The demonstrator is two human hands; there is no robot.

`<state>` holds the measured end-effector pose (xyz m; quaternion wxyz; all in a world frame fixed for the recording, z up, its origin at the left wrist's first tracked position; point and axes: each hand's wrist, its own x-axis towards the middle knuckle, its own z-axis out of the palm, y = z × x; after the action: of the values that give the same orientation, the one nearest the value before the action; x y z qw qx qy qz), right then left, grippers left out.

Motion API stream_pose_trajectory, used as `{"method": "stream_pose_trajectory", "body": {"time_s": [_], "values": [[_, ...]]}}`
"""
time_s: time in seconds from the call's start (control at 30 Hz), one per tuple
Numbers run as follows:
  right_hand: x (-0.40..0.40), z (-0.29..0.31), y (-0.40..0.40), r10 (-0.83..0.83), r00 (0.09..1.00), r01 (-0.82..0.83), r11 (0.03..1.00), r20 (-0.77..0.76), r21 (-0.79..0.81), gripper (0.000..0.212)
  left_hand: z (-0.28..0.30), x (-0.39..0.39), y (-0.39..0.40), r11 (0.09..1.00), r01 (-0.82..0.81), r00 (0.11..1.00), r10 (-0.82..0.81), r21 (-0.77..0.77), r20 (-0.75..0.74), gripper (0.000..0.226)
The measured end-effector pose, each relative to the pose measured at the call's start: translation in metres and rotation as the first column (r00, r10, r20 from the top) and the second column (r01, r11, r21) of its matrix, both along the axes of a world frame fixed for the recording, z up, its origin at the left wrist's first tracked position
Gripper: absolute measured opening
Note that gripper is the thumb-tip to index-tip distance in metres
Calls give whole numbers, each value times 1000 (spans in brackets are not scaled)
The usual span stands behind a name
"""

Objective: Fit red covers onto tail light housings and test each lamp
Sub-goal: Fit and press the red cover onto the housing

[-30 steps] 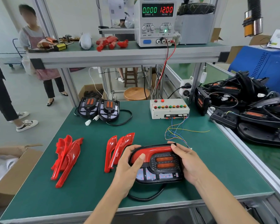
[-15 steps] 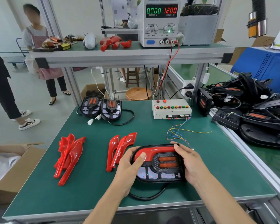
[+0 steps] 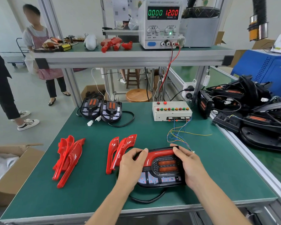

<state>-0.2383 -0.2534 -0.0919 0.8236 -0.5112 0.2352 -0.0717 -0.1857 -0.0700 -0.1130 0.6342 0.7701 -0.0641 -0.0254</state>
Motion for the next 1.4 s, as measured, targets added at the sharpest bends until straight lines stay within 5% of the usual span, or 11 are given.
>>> {"method": "stream_pose_trajectory", "body": {"time_s": [0.43, 0.6, 0.7, 0.83, 0.97, 1.4], "values": [[2, -4, 0, -5, 1000, 5, 999, 3, -52, 14, 2, -7, -4, 992, -87, 996, 89, 87, -26, 42], [2, -9, -3, -34, 999, 34, 997, -2, -72, 14, 4, -7, 1, 990, 20, 1000, -19, 141, -10, 33], [3, -11, -5, -56, 998, 55, 997, -17, -46, 15, 2, -7, 10, 993, 116, 987, -113, 22, -113, 24], [4, -13, -6, -71, 997, 70, 997, -31, -18, 15, 0, -9, 20, 970, 210, 947, -233, -122, -219, 47], [5, -14, -5, -107, 993, 107, 994, -44, -9, 15, 6, -10, 17, 914, 199, 875, -328, -354, -355, 47], [-1, -9, -6, -59, 996, 54, 996, -70, -76, 15, 7, -9, 16, 890, 141, 848, -334, -433, -412, 42]]}}
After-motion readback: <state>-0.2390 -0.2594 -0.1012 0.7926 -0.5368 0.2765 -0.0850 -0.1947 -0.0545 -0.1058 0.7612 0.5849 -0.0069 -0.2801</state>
